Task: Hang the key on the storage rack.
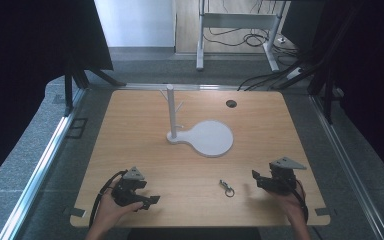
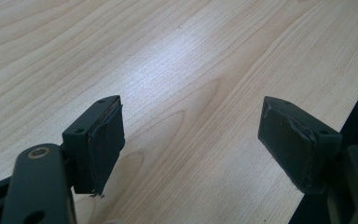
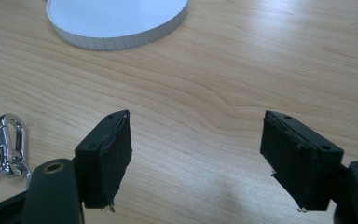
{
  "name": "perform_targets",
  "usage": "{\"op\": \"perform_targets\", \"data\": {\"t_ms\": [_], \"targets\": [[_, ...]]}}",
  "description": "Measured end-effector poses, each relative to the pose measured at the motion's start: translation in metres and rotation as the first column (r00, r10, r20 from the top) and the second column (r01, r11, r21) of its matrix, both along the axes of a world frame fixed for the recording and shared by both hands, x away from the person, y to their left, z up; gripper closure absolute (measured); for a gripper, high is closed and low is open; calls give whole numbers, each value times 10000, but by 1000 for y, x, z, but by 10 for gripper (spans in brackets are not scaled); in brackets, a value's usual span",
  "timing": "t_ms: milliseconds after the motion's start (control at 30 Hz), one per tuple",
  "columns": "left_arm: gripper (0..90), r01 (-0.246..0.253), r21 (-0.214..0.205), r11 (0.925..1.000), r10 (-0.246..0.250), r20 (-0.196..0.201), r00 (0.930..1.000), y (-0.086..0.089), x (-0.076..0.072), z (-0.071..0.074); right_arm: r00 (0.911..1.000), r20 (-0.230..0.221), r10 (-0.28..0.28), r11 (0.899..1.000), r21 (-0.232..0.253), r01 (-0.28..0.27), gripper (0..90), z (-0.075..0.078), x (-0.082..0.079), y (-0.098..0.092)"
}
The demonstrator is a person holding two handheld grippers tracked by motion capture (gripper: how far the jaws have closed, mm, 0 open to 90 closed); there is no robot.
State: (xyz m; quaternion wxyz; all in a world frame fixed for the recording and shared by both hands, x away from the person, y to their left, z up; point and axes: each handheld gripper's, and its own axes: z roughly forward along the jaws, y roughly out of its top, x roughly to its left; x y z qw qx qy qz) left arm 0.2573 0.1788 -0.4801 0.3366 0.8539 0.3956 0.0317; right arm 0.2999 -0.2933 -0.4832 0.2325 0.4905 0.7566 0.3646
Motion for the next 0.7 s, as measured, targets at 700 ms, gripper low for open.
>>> {"op": "perform_targets", "data": {"t_ms": [700], "targets": [[235, -49, -19, 10000, 50, 198, 9998, 0, -4, 5, 9976, -188, 661, 9977, -132, -664, 378, 15, -5, -9]]}}
